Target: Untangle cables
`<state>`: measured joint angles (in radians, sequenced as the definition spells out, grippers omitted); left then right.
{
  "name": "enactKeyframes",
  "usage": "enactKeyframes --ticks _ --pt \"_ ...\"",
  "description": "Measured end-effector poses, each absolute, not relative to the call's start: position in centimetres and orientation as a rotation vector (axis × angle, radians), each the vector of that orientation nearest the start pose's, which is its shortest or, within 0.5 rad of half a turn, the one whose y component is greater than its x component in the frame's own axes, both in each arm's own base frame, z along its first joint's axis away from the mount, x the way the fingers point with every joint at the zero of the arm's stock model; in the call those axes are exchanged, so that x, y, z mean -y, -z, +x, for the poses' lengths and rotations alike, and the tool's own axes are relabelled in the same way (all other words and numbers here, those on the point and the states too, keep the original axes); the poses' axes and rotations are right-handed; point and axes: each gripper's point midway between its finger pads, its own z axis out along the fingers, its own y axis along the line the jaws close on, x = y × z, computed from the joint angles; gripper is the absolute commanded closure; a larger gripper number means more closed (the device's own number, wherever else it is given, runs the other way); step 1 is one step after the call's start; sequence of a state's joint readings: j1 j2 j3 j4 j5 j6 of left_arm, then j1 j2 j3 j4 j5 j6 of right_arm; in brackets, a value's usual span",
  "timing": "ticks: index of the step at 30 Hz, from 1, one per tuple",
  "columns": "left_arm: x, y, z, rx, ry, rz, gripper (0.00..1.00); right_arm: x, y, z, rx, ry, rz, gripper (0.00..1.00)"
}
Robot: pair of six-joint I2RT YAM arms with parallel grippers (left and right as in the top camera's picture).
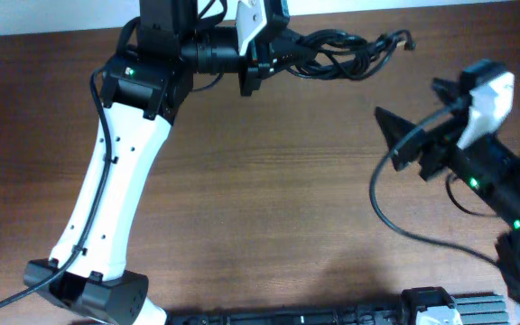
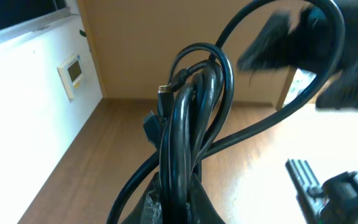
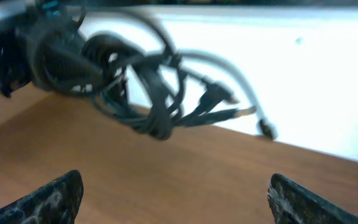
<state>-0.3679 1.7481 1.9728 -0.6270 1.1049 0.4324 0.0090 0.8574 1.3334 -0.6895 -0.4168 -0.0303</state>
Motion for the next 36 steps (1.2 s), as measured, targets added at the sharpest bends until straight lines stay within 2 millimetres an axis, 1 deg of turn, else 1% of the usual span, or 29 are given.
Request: enactKeyframes --ticks 2,3,4,6,9,11,12,14,15,17,20,21,23,25,28,30,31,33,36 --pt "29.8 -42.6 34.7 -1.276 0.986 1.356 1.0 -6.1 -45.3 24.8 -1.652 -0.258 -0.311 0.07" --pt "29.8 -42.6 34.7 -1.266 0.977 1.363 1.0 -5.9 -46.1 24.4 -1.619 -0.233 -0.314 0.07" --pt "29.9 -42.5 34.5 -1.252 0.968 1.378 1.0 -5.7 -47.3 24.1 -1.567 -0.203 -0.323 0.07" --pt "30.2 -42.1 33.7 -1.207 0.965 1.427 1.0 -5.4 -48.9 23.8 -1.497 -0.16 -0.331 0.07" --pt "31.5 -41.9 32.1 -1.144 0.981 1.488 1.0 -5.2 -50.0 23.8 -1.451 -0.134 -0.328 0.07" --pt "32.4 -41.8 30.9 -1.094 0.99 1.529 1.0 -5.2 -50.1 23.9 -1.448 -0.129 -0.327 0.07" --pt "32.6 -41.8 30.7 -1.076 0.984 1.54 1.0 -5.2 -50.0 24.0 -1.451 -0.129 -0.327 0.07" --pt "33.2 -41.8 29.9 -1.037 0.988 1.563 1.0 -5.2 -49.7 24.4 -1.467 -0.131 -0.327 0.07" --pt "33.4 -41.9 29.7 -1.023 0.992 1.568 1.0 -5.2 -49.1 24.7 -1.489 -0.135 -0.326 0.07" --pt "33.5 -42.4 29.2 -0.968 1.001 1.577 1.0 -5.2 -47.8 25.5 -1.546 -0.145 -0.325 0.07" --pt "33.5 -43.3 28.5 -0.888 1.025 1.585 1.0 -5.1 -45.3 26.7 -1.652 -0.162 -0.319 0.07" --pt "33.5 -43.5 28.4 -0.866 1.03 1.588 1.0 -5.1 -44.1 27.1 -1.702 -0.168 -0.316 0.07" --pt "33.5 -43.8 28.2 -0.835 1.035 1.589 1.0 -5.1 -42.5 27.4 -1.768 -0.18 -0.313 0.08" --pt "33.5 -44.6 27.8 -0.771 1.048 1.591 1.0 -5.1 -40.7 27.6 -1.843 -0.193 -0.31 0.08" --pt "33.6 -45.5 28.0 -0.773 1.065 1.568 1.0 -5.1 -39.4 27.4 -1.9 -0.203 -0.309 0.08" --pt "33.8 -46.0 28.6 -0.839 1.082 1.529 1.0 -5.1 -39.0 27.3 -1.918 -0.206 -0.307 0.1" --pt "33.9 -46.0 29.2 -0.901 1.092 1.501 1.0 -5.0 -39.0 27.3 -1.918 -0.205 -0.307 0.09" --pt "34.1 -45.8 30.9 -1.061 1.087 1.415 1.0 -4.9 -39.0 27.3 -1.918 -0.197 -0.301 0.09" --pt "33.8 -45.0 35.4 -1.391 1.029 1.151 1.0 -4.8 -39.0 27.4 -1.92 -0.192 -0.299 0.06"
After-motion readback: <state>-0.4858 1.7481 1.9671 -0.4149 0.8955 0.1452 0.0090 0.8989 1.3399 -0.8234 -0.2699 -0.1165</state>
